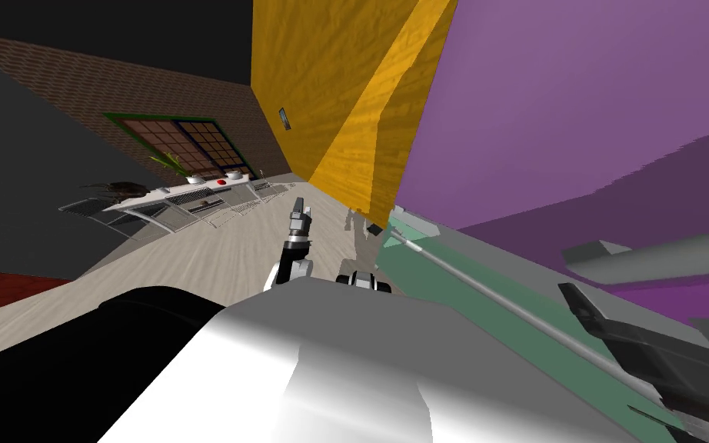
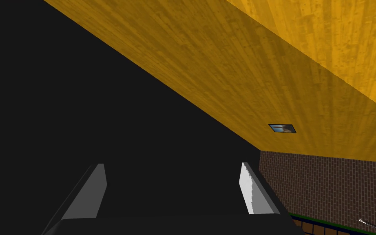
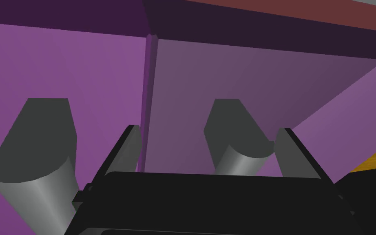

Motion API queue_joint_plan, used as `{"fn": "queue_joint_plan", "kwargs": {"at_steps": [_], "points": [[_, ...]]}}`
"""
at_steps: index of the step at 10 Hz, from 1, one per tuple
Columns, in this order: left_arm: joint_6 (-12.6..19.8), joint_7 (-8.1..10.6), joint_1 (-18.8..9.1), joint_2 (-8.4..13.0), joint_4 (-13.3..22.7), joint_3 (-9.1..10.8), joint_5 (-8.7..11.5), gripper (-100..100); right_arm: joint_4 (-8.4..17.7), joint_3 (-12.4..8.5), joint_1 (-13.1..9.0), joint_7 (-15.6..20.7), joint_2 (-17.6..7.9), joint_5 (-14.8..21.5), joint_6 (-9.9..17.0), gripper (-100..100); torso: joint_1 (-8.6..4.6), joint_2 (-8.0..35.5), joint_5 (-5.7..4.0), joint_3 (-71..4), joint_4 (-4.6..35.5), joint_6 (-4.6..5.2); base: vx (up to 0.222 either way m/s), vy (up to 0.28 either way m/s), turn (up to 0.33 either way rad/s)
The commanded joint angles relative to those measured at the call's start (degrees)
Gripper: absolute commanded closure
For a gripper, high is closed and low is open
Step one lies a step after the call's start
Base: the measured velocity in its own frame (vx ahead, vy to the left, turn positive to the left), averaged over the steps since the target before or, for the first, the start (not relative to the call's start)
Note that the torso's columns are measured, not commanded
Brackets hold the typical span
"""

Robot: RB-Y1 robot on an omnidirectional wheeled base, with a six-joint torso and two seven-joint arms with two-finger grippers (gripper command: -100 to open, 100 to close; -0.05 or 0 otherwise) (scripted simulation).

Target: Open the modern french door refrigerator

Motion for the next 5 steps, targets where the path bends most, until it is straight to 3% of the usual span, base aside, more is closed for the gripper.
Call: {"fn": "queue_joint_plan", "kwargs": {"at_steps": [1, 5], "points": [[0.0, 0.0, 0.0, 0.0, 0.0, 0.0, 0.0, 0, 0.4, -4.1, 3.3, 4.1, 1.0, 0.5, 1.2, -100, -0.05, 0.0, -0.03, 0.0, 0.0, -0.02, 0.109, 0.129, 0.12], [0.0, 0.0, 0.0, 0.0, 0.0, 0.0, 0.0, 0, 0.8, -9.2, 7.4, 9.0, 3.1, 1.2, 2.6, -100, -0.05, 0.1, -0.04, 0.1, 0.0, -0.01, 0.09, 0.11, 0.11]]}}
